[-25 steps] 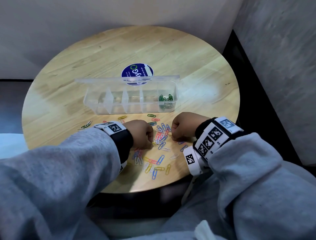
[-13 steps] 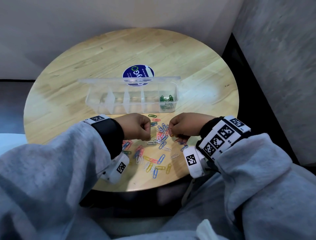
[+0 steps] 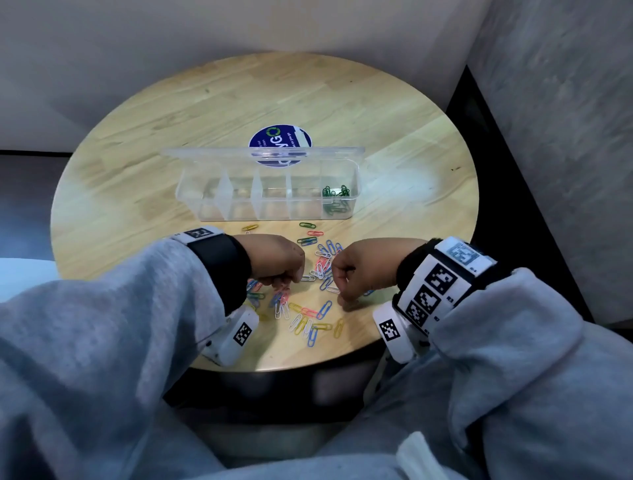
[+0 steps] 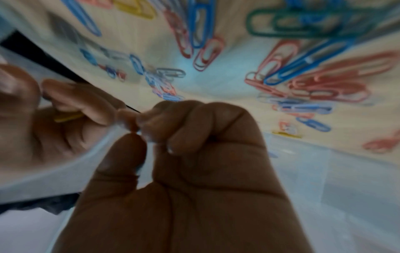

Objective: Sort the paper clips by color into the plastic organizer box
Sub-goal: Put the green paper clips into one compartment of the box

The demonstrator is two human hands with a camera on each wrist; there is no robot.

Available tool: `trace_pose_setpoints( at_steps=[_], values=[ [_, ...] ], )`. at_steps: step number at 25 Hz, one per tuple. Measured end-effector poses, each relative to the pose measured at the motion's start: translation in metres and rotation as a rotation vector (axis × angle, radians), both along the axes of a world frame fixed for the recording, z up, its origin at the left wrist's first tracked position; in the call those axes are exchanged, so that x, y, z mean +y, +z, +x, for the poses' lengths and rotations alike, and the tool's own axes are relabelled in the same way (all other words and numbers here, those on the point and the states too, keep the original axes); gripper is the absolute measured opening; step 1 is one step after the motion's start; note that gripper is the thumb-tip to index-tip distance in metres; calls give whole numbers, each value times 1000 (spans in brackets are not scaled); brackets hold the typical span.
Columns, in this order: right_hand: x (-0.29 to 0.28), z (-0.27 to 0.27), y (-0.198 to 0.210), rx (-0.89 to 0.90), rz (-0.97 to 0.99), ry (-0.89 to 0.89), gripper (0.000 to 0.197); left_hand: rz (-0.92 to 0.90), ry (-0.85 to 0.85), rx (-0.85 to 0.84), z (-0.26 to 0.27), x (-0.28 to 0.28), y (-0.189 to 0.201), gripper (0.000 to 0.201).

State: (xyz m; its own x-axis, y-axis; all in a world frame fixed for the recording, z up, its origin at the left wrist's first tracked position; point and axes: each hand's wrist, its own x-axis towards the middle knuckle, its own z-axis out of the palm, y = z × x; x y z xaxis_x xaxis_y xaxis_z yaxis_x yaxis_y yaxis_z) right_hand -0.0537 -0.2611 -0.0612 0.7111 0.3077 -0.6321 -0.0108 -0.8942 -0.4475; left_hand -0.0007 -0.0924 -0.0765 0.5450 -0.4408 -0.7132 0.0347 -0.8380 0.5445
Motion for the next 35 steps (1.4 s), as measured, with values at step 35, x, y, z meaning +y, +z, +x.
trace_pose_setpoints(
  at_steps=[35],
  values=[
    [28, -8, -36, -212, -74, 231, 11, -175, 263, 101, 7, 22, 10, 27]
  ],
)
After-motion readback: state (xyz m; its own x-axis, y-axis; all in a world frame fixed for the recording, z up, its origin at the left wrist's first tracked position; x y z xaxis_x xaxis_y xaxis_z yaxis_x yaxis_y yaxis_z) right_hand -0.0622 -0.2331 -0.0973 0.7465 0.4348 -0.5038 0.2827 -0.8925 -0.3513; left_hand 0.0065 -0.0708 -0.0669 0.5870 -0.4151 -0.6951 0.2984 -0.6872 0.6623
